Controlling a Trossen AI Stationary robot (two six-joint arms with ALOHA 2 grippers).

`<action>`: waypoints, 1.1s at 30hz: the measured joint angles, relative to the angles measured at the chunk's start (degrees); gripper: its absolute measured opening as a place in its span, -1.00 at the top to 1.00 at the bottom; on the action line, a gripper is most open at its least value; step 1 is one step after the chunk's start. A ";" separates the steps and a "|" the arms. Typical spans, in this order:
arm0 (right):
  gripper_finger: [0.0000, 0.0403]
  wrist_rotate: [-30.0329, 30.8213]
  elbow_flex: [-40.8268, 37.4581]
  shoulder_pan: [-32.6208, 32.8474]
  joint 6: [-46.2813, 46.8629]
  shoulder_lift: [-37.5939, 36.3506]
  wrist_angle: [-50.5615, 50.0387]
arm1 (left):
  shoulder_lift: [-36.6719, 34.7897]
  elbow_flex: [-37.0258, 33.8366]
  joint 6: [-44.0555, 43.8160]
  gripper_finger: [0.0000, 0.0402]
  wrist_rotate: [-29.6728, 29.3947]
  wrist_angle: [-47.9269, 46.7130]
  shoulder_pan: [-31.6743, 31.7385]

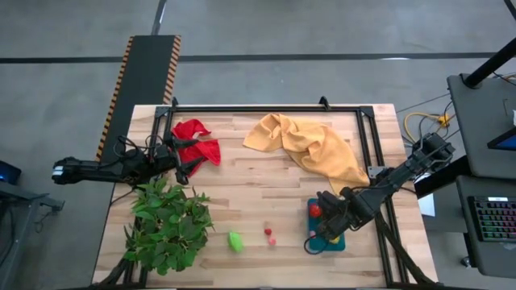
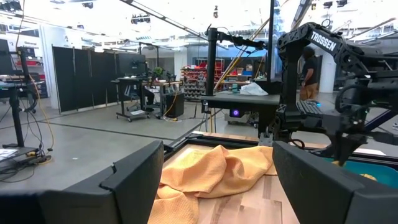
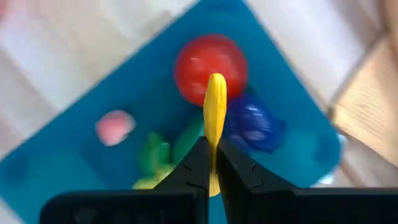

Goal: Pick and placing Produce into tupperware
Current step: Put the yellow corn into the blue bin, then put the red raspberry into the blue bin

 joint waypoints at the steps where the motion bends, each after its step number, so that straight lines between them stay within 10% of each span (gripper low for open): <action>1: 0.94 -0.10 0.00 0.15 -0.73 0.00 1.16 | 0.00 0.00 0.00 -0.43 0.00 0.02 -0.02; 25: 0.92 -1.03 0.04 0.91 -6.67 0.02 10.67 | 0.00 0.00 0.00 -0.43 0.00 -0.02 -0.02; 33: 0.50 -1.03 0.04 0.91 -7.07 0.02 11.69 | 0.00 0.00 0.00 -0.43 0.00 -0.05 0.00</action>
